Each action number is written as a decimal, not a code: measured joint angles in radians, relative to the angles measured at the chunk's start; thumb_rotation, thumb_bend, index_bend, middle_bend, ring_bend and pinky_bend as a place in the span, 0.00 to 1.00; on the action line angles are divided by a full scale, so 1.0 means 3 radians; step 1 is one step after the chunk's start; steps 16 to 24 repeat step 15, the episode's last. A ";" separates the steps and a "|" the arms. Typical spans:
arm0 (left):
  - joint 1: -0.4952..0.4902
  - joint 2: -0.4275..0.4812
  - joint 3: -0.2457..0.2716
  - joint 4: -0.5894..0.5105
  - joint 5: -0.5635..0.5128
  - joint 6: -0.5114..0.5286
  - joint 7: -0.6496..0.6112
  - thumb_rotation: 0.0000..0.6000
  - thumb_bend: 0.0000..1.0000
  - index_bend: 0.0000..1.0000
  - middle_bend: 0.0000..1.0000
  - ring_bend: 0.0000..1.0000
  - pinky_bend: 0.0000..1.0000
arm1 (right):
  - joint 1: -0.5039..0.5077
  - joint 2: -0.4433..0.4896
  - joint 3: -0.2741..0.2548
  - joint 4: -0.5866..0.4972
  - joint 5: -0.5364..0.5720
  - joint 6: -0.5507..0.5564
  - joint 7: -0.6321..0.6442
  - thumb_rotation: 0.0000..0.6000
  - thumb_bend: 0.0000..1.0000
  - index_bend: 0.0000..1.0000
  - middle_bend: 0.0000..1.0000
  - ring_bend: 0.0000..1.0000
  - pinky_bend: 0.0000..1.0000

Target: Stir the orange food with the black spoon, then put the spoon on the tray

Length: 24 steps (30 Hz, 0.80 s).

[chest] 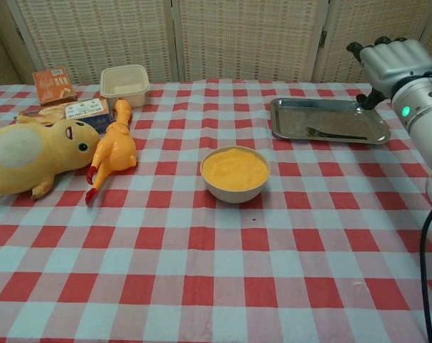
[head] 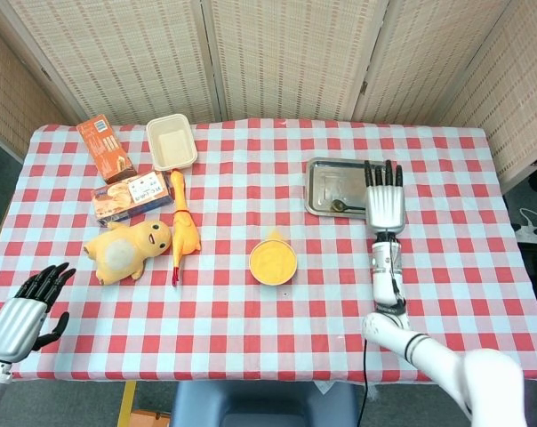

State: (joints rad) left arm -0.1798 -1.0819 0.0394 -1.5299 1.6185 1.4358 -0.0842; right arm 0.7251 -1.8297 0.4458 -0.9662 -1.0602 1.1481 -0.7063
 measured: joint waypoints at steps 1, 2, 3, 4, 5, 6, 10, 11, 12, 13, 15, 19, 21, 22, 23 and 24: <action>0.0012 -0.0001 -0.0006 -0.0006 -0.0004 0.0025 0.0025 1.00 0.51 0.00 0.00 0.00 0.14 | -0.0149 0.0174 -0.0112 -0.0388 -0.0086 0.0089 0.0050 1.00 0.35 0.06 0.13 0.00 0.07; 0.0028 -0.0006 -0.0014 -0.0014 -0.0004 0.0066 0.0062 1.00 0.51 0.00 0.00 0.00 0.14 | -0.0268 0.0310 -0.0205 -0.0677 -0.0157 0.0161 0.0095 1.00 0.35 0.04 0.12 0.00 0.05; 0.0041 -0.0013 -0.0020 -0.0019 -0.0001 0.0102 0.0095 1.00 0.51 0.00 0.00 0.00 0.14 | -0.0394 0.0451 -0.0307 -0.0957 -0.0236 0.0241 0.0145 1.00 0.34 0.02 0.10 0.00 0.03; 0.0055 -0.0022 -0.0027 -0.0021 0.0005 0.0139 0.0134 1.00 0.51 0.00 0.00 0.00 0.14 | -0.0577 0.0653 -0.0460 -0.1310 -0.0361 0.0361 0.0219 1.00 0.33 0.01 0.09 0.00 0.03; 0.0073 -0.0037 -0.0035 -0.0024 0.0013 0.0187 0.0195 1.00 0.51 0.00 0.00 0.00 0.13 | -0.0731 0.0815 -0.0592 -0.1550 -0.0473 0.0467 0.0274 1.00 0.31 0.00 0.06 0.00 0.02; 0.0088 -0.0051 -0.0041 -0.0025 0.0018 0.0220 0.0246 1.00 0.51 0.00 0.00 0.00 0.13 | -0.0894 0.0980 -0.0735 -0.1760 -0.0600 0.0590 0.0323 1.00 0.30 0.00 0.04 0.00 0.02; 0.0138 -0.0129 -0.0081 -0.0013 0.0027 0.0340 0.0483 1.00 0.51 0.00 0.00 0.00 0.11 | -0.1658 0.1554 -0.1384 -0.2360 -0.1206 0.1308 0.0498 1.00 0.28 0.00 0.02 0.00 0.00; 0.0144 -0.0160 -0.0096 0.0010 0.0047 0.0381 0.0539 1.00 0.50 0.00 0.00 0.00 0.10 | -0.1728 0.1585 -0.1430 -0.2383 -0.1249 0.1399 0.0526 1.00 0.28 0.00 0.02 0.00 0.00; 0.0148 -0.0183 -0.0103 0.0032 0.0071 0.0410 0.0565 1.00 0.50 0.00 0.00 0.00 0.10 | -0.1813 0.1618 -0.1473 -0.2393 -0.1293 0.1526 0.0576 1.00 0.28 0.00 0.02 0.00 0.00; 0.0152 -0.0205 -0.0107 0.0052 0.0096 0.0431 0.0581 1.00 0.50 0.00 0.00 0.00 0.10 | -0.1899 0.1642 -0.1494 -0.2368 -0.1316 0.1659 0.0657 1.00 0.28 0.00 0.02 0.00 0.00; 0.0163 -0.0235 -0.0108 0.0076 0.0123 0.0445 0.0621 1.00 0.50 0.00 0.00 0.00 0.10 | -0.1988 0.1667 -0.1477 -0.2283 -0.1294 0.1763 0.0809 1.00 0.28 0.00 0.02 0.00 0.00; 0.0163 -0.0235 -0.0108 0.0076 0.0123 0.0445 0.0621 1.00 0.50 0.00 0.00 0.00 0.10 | -0.1988 0.1667 -0.1477 -0.2283 -0.1294 0.1763 0.0809 1.00 0.28 0.00 0.02 0.00 0.00; 0.0163 -0.0235 -0.0108 0.0076 0.0123 0.0445 0.0621 1.00 0.50 0.00 0.00 0.00 0.10 | -0.1988 0.1667 -0.1477 -0.2283 -0.1294 0.1763 0.0809 1.00 0.28 0.00 0.02 0.00 0.00; 0.0163 -0.0235 -0.0108 0.0076 0.0123 0.0445 0.0621 1.00 0.50 0.00 0.00 0.00 0.10 | -0.1988 0.1667 -0.1477 -0.2283 -0.1294 0.1763 0.0809 1.00 0.28 0.00 0.02 0.00 0.00; 0.0163 -0.0235 -0.0108 0.0076 0.0123 0.0445 0.0621 1.00 0.50 0.00 0.00 0.00 0.10 | -0.1988 0.1667 -0.1477 -0.2283 -0.1294 0.1763 0.0809 1.00 0.28 0.00 0.02 0.00 0.00; 0.0163 -0.0235 -0.0108 0.0076 0.0123 0.0445 0.0621 1.00 0.50 0.00 0.00 0.00 0.10 | -0.1988 0.1667 -0.1477 -0.2283 -0.1294 0.1763 0.0809 1.00 0.28 0.00 0.02 0.00 0.00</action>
